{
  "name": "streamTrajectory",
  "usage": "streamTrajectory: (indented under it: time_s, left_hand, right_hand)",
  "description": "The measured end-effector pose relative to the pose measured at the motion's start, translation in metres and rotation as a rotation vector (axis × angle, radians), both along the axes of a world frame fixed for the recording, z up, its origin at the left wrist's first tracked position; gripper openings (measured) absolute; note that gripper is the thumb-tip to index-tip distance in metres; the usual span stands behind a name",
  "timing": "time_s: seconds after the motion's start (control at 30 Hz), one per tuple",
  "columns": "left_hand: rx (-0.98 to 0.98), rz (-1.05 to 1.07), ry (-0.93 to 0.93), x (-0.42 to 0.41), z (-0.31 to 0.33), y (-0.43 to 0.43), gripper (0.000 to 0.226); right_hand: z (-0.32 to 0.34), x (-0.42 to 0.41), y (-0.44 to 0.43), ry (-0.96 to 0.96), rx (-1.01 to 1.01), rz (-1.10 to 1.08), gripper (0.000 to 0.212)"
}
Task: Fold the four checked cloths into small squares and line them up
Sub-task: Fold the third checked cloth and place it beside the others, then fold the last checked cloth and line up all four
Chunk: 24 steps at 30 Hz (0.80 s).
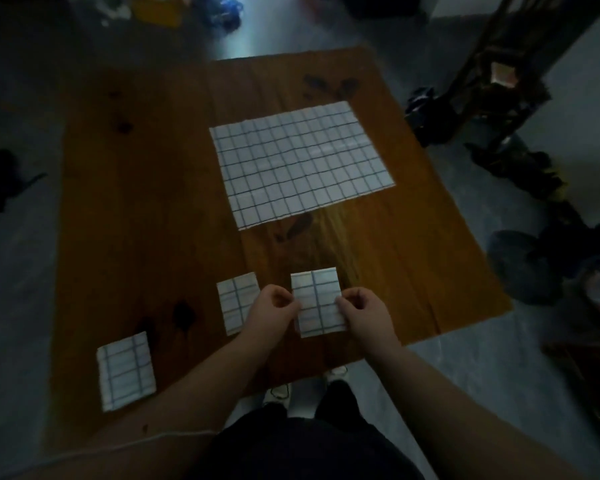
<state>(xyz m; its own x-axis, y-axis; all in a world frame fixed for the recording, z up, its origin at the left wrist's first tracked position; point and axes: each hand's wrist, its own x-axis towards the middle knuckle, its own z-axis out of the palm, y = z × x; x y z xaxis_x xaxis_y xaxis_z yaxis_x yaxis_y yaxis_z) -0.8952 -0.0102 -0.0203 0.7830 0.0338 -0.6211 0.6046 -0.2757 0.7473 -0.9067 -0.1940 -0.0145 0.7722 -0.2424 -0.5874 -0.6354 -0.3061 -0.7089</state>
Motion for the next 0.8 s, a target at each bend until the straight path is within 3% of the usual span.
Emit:
streamTrajectory:
  time_s: [0.17,0.37,0.6,0.8]
  left_hand:
    - [0.115,0.132,0.041,0.019,-0.025,-0.024,0.013]
    - [0.201,0.146,0.074,0.047,-0.047,-0.057,0.011]
    - [0.324,0.022,0.050,0.062,-0.057,-0.080,0.012]
    - [0.483,-0.115,0.018,0.057,-0.049,-0.087,0.031]
  right_hand:
    - [-0.027,0.044,-0.018,0.013,-0.030,0.208,0.013]
    - [-0.044,0.083,-0.056,0.005,-0.044,0.481,0.020]
    - [-0.064,0.103,-0.080,-0.118,-0.336,0.785,0.011]
    - [-0.062,0.106,-0.086,-0.186,-0.440,0.954,0.019]
